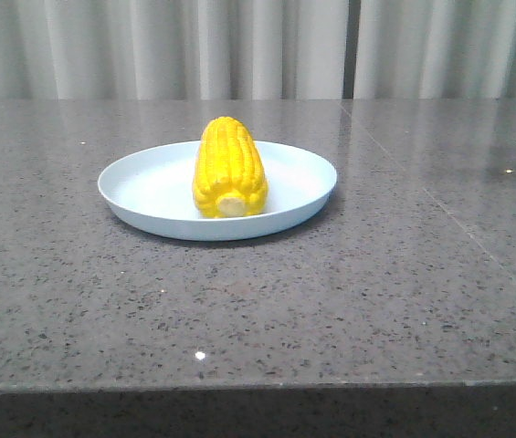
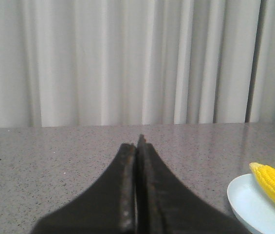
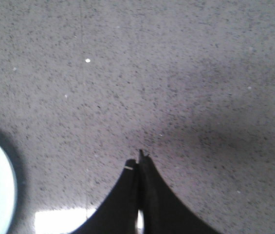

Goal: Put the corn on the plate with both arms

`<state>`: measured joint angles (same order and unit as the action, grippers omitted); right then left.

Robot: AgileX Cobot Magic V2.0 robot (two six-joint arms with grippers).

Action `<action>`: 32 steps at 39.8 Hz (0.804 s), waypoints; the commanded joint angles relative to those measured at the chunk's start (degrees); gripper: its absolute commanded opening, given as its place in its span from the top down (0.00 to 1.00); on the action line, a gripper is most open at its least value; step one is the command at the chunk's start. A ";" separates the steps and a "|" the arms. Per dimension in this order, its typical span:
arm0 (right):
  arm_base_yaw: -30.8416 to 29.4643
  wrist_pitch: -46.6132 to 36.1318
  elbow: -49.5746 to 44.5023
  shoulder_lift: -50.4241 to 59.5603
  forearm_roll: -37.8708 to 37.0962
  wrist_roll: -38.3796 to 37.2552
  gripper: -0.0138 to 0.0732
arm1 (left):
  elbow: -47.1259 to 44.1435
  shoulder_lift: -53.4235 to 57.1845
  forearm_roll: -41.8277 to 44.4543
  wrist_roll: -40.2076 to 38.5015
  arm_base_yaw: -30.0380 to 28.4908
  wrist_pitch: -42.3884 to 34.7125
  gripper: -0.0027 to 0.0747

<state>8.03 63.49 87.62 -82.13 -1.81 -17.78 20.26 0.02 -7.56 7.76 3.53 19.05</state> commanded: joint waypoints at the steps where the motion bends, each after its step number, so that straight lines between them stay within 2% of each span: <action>1: -2.81 -2.31 -1.64 4.49 2.74 4.89 0.92 | 1.44 -0.77 -0.50 0.12 0.08 -4.39 0.99; 6: -4.69 -4.93 -7.82 7.62 2.95 5.96 0.92 | 1.44 -0.77 -0.50 0.12 0.08 -4.39 0.99; 13: -3.80 -13.79 -20.36 15.28 2.71 6.64 0.92 | 1.44 -0.77 -0.50 0.12 0.08 -4.39 0.99; 21: -3.66 -25.12 -37.38 28.04 2.37 14.58 0.92 | 1.44 -0.77 -0.50 0.12 0.08 -4.39 0.99; 32: -3.66 -36.90 -55.07 47.94 2.37 15.08 0.92 | 1.44 -0.77 -0.50 0.12 0.08 -4.39 0.99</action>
<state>4.32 34.07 34.76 -39.86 0.85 -3.53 20.26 0.02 -7.56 7.76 3.53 19.05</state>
